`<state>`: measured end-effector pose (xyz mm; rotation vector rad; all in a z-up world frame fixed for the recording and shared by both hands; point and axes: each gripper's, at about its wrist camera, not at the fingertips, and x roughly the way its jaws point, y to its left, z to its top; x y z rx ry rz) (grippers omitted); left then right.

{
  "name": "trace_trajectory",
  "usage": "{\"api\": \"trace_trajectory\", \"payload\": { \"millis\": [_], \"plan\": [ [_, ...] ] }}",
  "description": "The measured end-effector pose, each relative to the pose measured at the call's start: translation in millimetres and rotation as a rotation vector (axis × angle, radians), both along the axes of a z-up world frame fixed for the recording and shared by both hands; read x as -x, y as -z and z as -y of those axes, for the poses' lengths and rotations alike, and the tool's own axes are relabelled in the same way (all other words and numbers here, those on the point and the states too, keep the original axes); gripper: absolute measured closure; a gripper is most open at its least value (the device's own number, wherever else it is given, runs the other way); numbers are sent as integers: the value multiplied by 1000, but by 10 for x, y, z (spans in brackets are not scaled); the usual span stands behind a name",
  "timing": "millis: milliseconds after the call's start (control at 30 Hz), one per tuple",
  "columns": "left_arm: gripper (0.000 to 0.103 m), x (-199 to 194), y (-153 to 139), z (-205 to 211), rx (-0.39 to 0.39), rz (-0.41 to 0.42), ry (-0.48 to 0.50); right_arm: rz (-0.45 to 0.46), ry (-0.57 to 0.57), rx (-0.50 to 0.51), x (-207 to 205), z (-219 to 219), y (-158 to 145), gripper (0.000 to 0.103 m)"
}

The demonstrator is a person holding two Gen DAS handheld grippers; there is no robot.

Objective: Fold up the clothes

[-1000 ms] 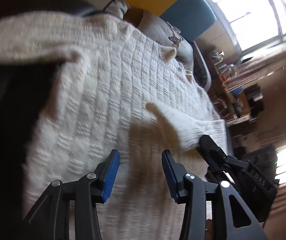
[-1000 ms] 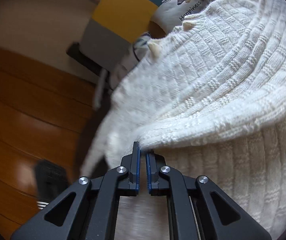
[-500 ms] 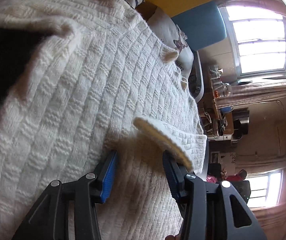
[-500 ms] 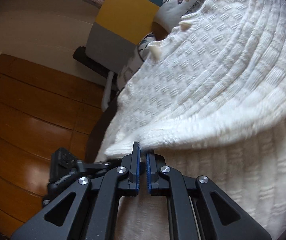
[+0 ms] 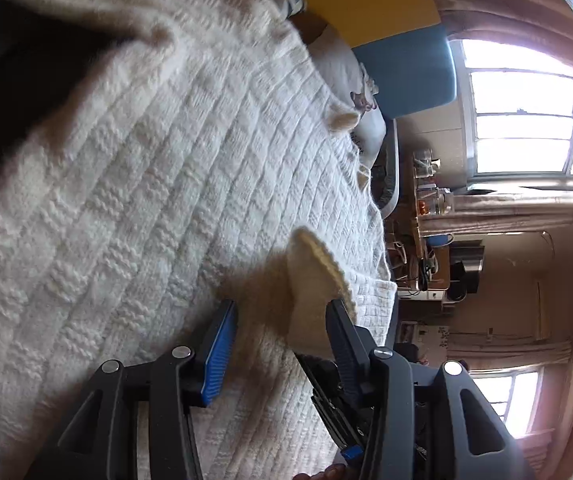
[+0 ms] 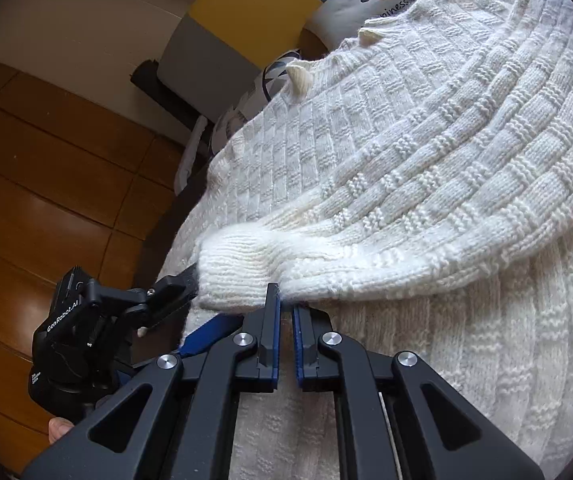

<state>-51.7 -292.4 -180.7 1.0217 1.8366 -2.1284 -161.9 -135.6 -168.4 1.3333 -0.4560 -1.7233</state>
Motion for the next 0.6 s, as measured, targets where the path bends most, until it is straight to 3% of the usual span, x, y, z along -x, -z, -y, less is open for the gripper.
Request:
{"api": "trace_trajectory", "payload": {
  "millis": [167,267,433,600],
  "plan": [
    [57,-15,-7,17,12,-5,-10,-113,-20,-131,-69,71,-9,97],
    [57,0,20,30,33,19,-1,-69,-12,-96,-59,59,55,97],
    [57,-30,65,-21,10,6,14,71,31,77,35,-9,44,97],
    [57,88,77,-51,-8,0,33,71,18,92,23,31,5,97]
  ]
}}
